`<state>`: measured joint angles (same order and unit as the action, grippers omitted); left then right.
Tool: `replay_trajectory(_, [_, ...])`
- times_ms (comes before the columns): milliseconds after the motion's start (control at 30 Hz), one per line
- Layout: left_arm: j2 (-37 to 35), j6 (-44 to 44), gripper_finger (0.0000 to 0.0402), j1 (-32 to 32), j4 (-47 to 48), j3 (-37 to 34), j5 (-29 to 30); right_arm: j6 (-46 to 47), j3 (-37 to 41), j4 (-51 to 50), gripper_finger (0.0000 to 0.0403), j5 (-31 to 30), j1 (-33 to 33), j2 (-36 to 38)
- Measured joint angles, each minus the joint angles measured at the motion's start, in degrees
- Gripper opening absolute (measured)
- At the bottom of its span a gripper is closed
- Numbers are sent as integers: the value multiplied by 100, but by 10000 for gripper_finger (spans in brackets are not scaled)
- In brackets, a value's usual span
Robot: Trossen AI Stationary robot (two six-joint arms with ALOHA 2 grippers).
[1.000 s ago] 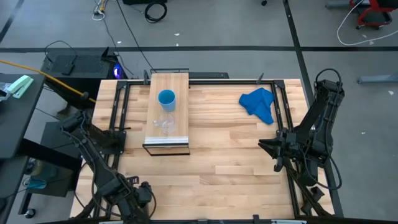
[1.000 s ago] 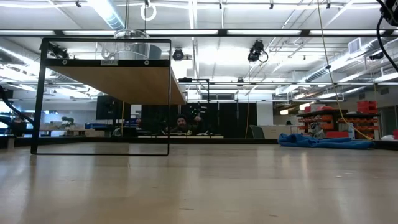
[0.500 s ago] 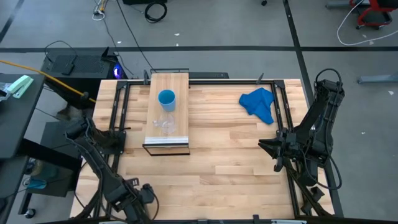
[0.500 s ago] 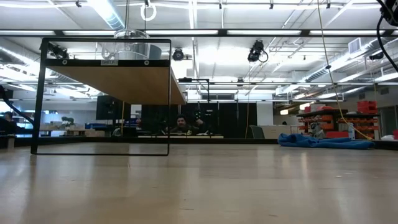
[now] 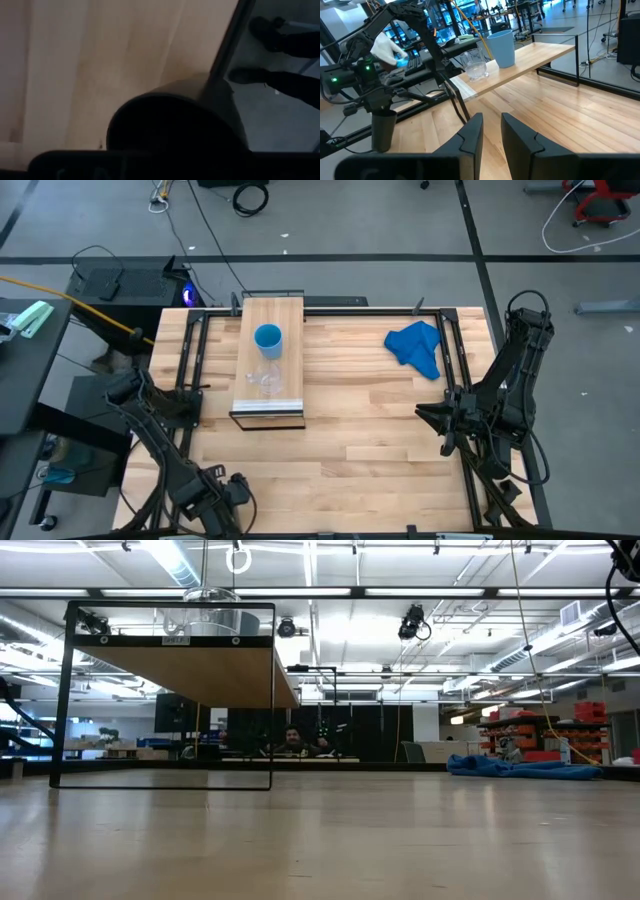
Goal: Stack small to large cups/mugs on shelf
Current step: Put the black cup on the shelf
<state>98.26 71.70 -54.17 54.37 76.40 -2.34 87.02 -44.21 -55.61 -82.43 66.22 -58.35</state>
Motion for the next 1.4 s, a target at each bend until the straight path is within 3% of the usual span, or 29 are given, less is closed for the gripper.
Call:
replay_trajectory(267, [2, 312, 7, -2, 288, 0, 221, 0, 0, 2, 75, 0, 1, 0])
replay_trajectory(533, [2, 35, 20, -31, -265, 0, 256, 0, 0, 0, 75, 0, 2, 0])
replay_trajectory(700, [2, -225, 7, -48, -783, 0, 248, 0, 0, 0, 75, 2, 0, 0])
replay_trajectory(1067, [45, -533, 20, -111, -924, 0, 247, 0, 0, 1, 75, 1, 1, 0])
replay_trajectory(1200, [357, -576, 6, -101, -598, 0, -84, 0, 0, 2, 75, 0, 2, 0])
replay_trajectory(1400, [713, -660, 19, -98, -581, 42, -434, 0, 0, 1, 75, 0, 1, 0])
